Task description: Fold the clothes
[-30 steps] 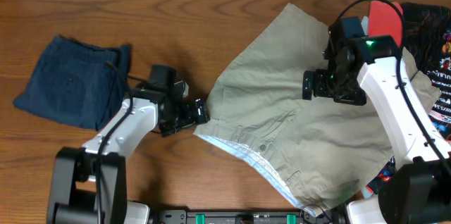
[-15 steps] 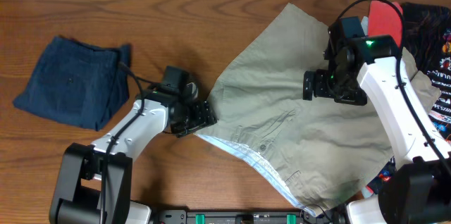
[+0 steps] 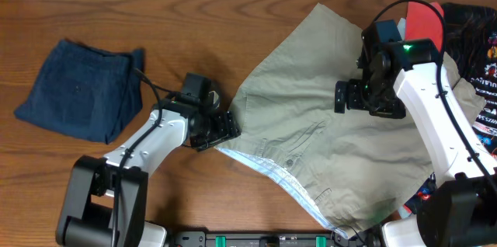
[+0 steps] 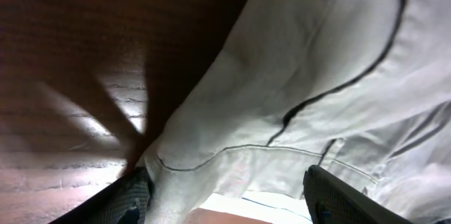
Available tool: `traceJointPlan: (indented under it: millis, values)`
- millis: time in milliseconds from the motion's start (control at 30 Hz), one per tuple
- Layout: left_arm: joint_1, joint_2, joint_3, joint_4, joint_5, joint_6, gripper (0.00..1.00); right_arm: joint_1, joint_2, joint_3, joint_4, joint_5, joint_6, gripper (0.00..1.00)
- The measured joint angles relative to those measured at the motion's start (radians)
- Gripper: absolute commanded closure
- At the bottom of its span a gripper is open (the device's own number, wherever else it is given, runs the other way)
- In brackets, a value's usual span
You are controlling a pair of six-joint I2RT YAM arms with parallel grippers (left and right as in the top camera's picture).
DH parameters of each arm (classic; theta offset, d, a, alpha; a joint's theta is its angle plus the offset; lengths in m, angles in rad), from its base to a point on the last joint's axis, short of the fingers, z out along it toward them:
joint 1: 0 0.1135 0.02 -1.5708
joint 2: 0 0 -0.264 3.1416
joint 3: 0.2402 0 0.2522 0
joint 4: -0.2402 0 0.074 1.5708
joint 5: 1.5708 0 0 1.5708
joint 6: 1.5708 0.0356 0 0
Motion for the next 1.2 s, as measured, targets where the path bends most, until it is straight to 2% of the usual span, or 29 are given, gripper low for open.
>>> traceJointPlan:
  millis: [67,100,133,200,267,433,533,667,833,900,933,967,1000,1033,1067,1200]
  values:
    - [0.000,0.012,0.000,0.000,-0.006,-0.011,0.29,0.000,0.000,0.000,-0.005,0.001,0.000,0.01]
    - [0.000,0.018,0.000,0.000,-0.007,-0.019,0.35,0.000,0.000,0.000,-0.006,0.001,0.000,0.01]
    - [0.000,0.023,0.000,0.001,-0.007,-0.031,0.43,0.000,0.000,0.000,-0.008,0.001,0.000,0.01]
    - [0.000,0.029,0.000,0.001,-0.013,-0.048,0.76,0.000,0.000,0.000,-0.011,0.002,0.000,0.01]
    - [0.000,0.034,0.000,0.001,-0.014,-0.051,0.94,0.000,0.000,0.000,-0.013,0.002,0.000,0.01]
    - [0.022,0.037,0.003,-0.001,-0.023,-0.047,0.94,0.000,0.000,0.000,-0.016,0.002,0.000,0.01]
    - [0.076,0.037,0.042,-0.060,-0.056,-0.026,0.94,0.000,0.000,0.000,-0.017,0.002,0.000,0.01]
    - [0.203,0.039,0.206,-0.154,-0.098,0.018,0.94,0.000,0.000,0.000,-0.014,0.002,0.000,0.01]
    - [0.353,0.039,0.453,-0.175,-0.135,0.056,0.94,0.000,0.000,0.000,0.006,0.002,0.000,0.01]
    - [0.395,0.039,0.511,-0.176,-0.145,0.061,0.91,0.000,0.000,0.000,0.018,0.002,0.000,0.01]
    - [0.415,0.039,0.533,-0.179,-0.150,0.063,0.84,0.000,0.000,0.000,0.022,0.002,0.000,0.01]
    - [0.431,0.039,0.548,-0.186,-0.154,0.066,0.66,0.000,0.000,0.000,0.026,0.002,0.000,0.01]
    - [0.445,0.039,0.559,-0.201,-0.160,0.077,0.34,0.000,0.000,0.000,0.028,0.002,0.000,0.01]
    - [0.452,0.039,0.563,-0.227,-0.163,0.072,0.08,0.000,0.000,0.000,0.031,0.002,0.000,0.01]
    - [0.456,0.039,0.564,-0.265,-0.166,0.074,0.02,0.000,0.000,0.000,0.036,0.002,0.000,0.01]
    - [0.430,0.039,0.561,-0.487,-0.168,0.073,0.02,0.000,0.000,0.000,0.057,0.002,0.000,0.01]
